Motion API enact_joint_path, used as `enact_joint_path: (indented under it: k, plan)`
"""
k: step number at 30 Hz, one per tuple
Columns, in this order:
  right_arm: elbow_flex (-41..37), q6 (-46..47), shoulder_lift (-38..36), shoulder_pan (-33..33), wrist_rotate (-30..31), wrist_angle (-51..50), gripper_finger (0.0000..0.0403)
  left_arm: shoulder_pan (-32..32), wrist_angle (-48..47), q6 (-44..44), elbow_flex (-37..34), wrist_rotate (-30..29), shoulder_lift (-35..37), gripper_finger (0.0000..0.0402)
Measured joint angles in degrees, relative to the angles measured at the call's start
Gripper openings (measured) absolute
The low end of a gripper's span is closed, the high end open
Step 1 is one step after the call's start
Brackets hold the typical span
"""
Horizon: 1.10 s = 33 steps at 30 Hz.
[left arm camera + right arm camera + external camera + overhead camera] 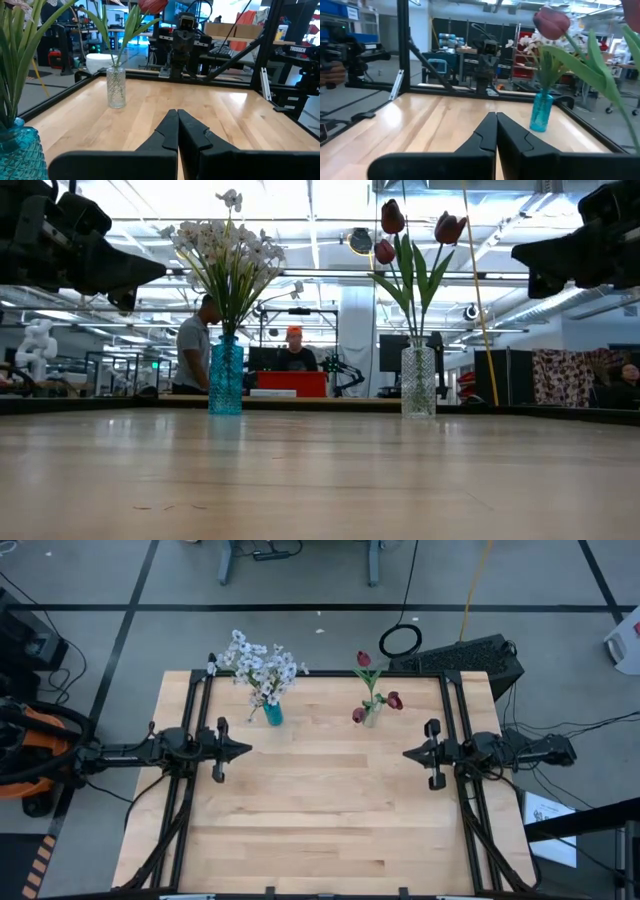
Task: Sort flowers into vase by color
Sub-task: Return to Home Position
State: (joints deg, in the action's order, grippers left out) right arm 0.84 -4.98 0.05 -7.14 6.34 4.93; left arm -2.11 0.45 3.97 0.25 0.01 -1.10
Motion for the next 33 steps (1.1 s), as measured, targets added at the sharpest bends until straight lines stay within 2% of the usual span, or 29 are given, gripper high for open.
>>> enact_joint_path:
  k: [6,12,33]
  plan:
    - [0.0,1.9,0.0,2.7,-0.5,0.6,0.0000,0.0,0.0,0.0,0.0,0.0,0.0,0.0000]
    - [0.0,3.3,0.0,2.7,-0.5,-2.9,0.0000,0.0,0.0,0.0,0.0,0.0,0.0,0.0000]
    - [0.0,4.3,0.0,2.7,-0.3,-3.0,0.0000,0.0,0.0,-0.3,0.0,0.0,0.0,0.0000]
